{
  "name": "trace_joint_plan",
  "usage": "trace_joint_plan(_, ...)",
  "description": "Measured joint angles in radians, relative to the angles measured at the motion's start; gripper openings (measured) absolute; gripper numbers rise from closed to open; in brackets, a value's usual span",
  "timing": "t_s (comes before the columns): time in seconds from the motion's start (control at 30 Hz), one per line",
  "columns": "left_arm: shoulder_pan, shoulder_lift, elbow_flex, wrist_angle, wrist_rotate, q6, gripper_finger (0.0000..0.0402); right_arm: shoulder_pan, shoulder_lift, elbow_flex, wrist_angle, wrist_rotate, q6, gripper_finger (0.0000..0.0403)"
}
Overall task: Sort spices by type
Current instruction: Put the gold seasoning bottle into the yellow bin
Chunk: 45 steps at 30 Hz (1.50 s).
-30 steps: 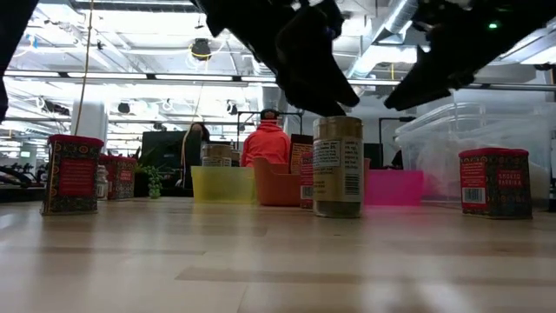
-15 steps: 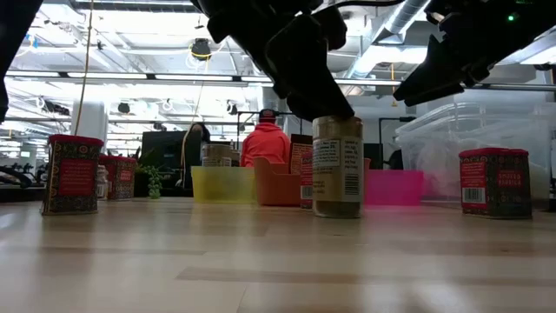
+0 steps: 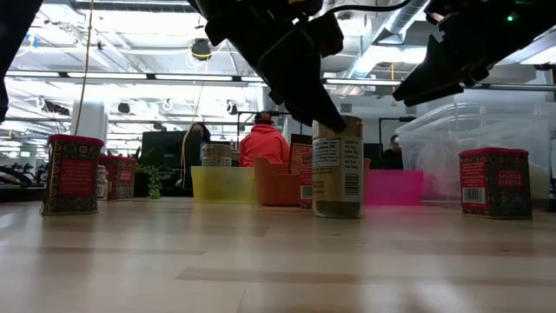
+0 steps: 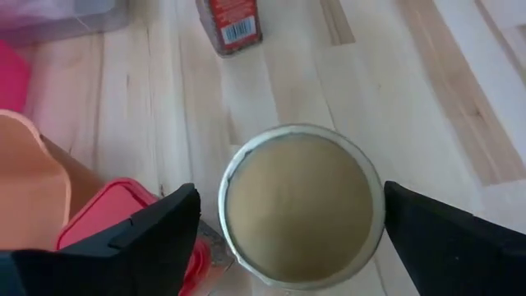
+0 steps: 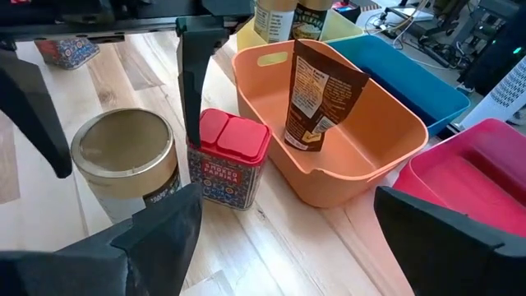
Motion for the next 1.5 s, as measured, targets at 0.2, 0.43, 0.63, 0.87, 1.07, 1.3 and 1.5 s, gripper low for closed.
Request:
trace_joint_plan(0.2,0.0,0.019,-0.001,-0.001,0.006,0.017,0.0303,0.0,0.0,0.0,0.007,0.0,0.0,0.0385)
trace_joint_plan(0.43,0.0,-0.004,-0.002,-0.009,0.027,0.008,0.0262,0.0,0.0,0.0,0.008,0.0,0.0,0.0385)
trace_joint_plan(0.63,0.002,-0.081,-0.002,-0.048,0.029,0.02,0.0262,0.0,0.0,0.0,0.009,0.0,0.004,0.0385)
trace_joint_plan(0.87,0.026,-0.26,0.0,-0.147,-0.138,0.066,0.0262,0.0,0.0,0.0,0.012,0.0,0.006,0.0385)
trace_joint_plan(1.07,0.069,-0.339,0.0,-0.232,-0.359,0.088,0.0262,0.0,0.0,0.0,0.017,-0.001,0.009,0.0385)
trace_joint_plan(1.3,0.195,-0.326,-0.027,-0.251,-0.404,0.099,0.0262,0.007,0.001,0.0,0.017,-0.002,0.024,0.0385)
trace_joint_plan(1.5,0.316,-0.326,-0.08,-0.191,-0.421,0.125,0.0262,0.015,0.001,0.0,0.017,-0.002,0.024,0.0385)
